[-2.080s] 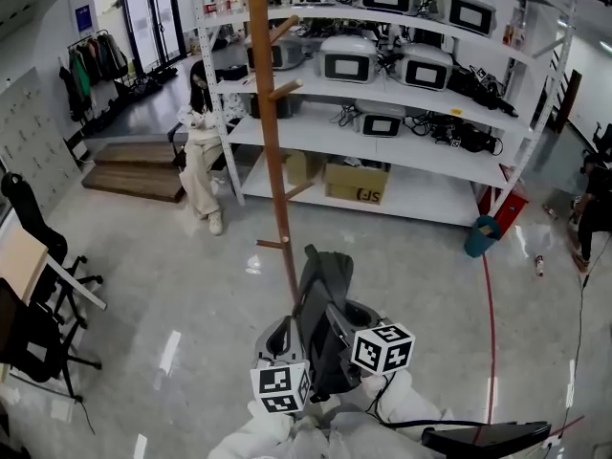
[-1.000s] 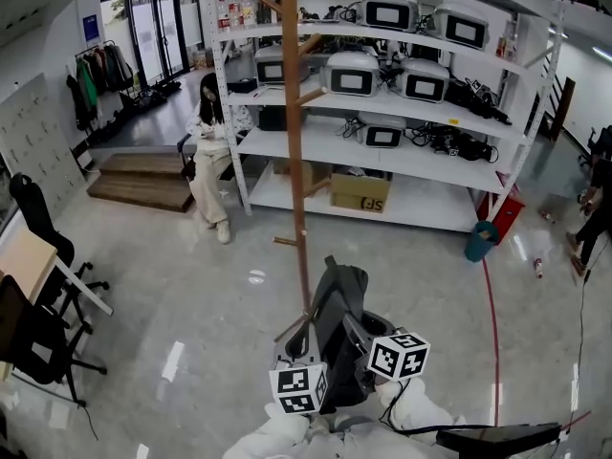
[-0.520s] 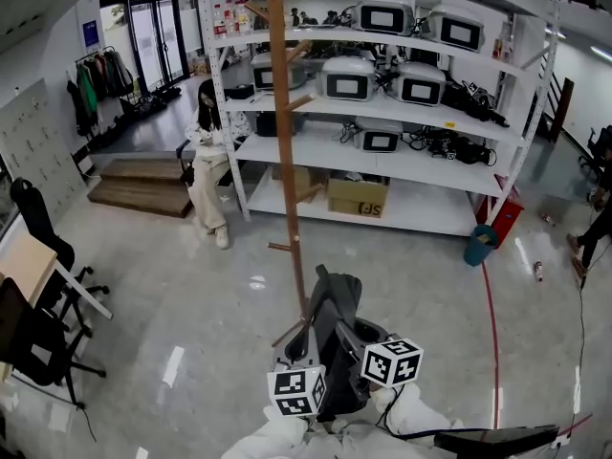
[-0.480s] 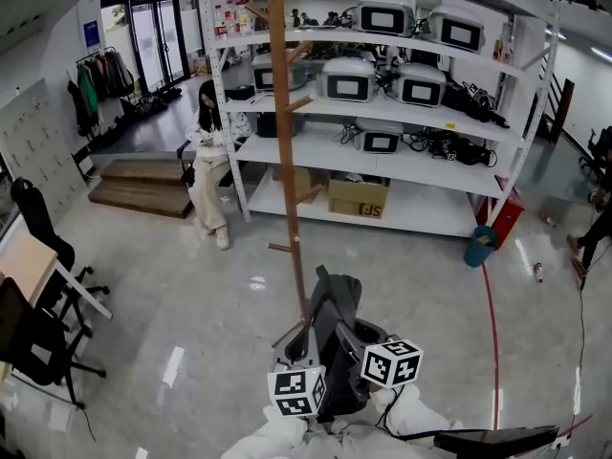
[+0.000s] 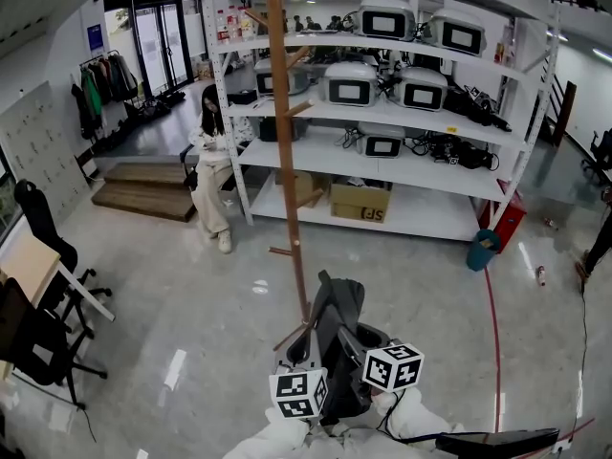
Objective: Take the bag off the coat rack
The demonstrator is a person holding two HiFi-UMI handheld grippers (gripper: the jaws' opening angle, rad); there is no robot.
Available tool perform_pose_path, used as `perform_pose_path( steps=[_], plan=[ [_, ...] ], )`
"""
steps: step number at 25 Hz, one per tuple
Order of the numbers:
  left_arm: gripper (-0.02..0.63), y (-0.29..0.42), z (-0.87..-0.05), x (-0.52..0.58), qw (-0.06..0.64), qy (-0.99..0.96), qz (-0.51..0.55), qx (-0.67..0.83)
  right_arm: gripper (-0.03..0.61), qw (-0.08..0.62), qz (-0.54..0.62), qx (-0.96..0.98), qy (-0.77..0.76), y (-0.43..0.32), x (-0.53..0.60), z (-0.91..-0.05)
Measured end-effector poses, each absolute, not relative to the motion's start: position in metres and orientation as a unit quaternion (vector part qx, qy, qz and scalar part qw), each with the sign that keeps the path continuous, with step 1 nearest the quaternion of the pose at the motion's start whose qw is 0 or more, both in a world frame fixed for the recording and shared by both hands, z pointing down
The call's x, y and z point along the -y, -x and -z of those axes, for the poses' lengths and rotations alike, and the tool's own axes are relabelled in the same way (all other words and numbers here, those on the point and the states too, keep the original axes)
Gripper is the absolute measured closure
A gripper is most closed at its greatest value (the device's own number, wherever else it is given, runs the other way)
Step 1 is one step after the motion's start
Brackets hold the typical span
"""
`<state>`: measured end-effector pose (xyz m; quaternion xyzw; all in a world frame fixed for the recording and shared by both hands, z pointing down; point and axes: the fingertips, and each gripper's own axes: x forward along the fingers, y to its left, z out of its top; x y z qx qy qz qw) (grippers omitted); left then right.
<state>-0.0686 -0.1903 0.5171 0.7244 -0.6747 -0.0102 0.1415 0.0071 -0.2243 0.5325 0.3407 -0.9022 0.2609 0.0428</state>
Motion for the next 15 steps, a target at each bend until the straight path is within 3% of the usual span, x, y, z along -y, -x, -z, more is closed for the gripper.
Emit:
perform_pose_path(
  steps=[15],
  plan=[
    [0.626, 0.0701, -0.5136, 0.1902, 0.136, -0.720, 0.015, 0.681, 0.485, 0.045, -0.260, 0.904, -0.336, -0.0082, 0.2263, -0.5309]
  ],
)
